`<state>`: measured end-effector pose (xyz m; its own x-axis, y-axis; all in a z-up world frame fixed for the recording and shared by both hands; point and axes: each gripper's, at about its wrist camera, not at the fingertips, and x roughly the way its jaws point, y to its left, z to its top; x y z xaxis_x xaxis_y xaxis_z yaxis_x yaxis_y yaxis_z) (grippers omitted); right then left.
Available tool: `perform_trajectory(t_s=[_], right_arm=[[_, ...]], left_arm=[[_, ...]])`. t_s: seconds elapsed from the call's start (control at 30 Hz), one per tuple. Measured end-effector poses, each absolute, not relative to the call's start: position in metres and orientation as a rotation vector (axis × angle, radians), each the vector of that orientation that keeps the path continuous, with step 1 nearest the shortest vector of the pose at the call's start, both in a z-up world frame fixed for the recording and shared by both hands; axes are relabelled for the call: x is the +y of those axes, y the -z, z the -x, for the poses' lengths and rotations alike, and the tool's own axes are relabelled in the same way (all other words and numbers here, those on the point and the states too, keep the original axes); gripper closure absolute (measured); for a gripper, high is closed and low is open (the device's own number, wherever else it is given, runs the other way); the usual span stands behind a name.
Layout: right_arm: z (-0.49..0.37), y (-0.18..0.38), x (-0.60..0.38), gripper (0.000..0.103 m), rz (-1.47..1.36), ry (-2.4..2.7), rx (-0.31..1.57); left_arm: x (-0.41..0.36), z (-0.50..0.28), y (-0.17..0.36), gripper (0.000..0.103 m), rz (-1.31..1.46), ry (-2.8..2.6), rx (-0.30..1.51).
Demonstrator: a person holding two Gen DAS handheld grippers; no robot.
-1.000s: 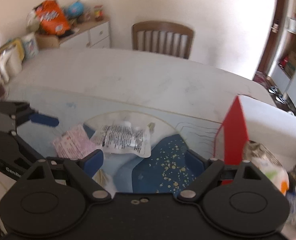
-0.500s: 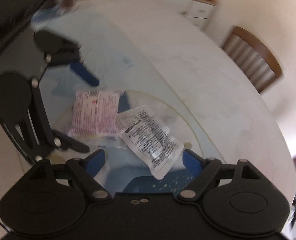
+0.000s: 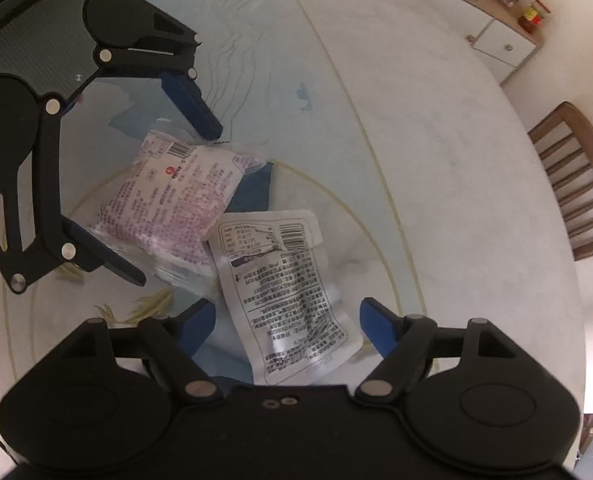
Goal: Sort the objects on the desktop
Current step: 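Grasp the purple-white snack packet with the left tool while the right tool grasps the white wrapper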
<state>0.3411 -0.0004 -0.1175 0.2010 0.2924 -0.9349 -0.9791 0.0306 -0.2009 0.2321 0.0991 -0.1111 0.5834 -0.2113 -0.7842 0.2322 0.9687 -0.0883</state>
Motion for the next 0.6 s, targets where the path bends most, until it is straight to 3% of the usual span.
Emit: perform_trajectory(t_s=[0.37, 0.6], right_arm=[[-0.348, 0.12, 0.01, 0.028, 1.052, -1.304, 0.876], [-0.351, 0.122, 0.01, 0.036, 0.939, -1.288, 0.962]], left_arm=[[0.091, -0.229, 0.116, 0.0, -0.092, 0.256, 0.894], [0.091, -0.229, 0.116, 0.001, -0.099, 0.252, 0.891]])
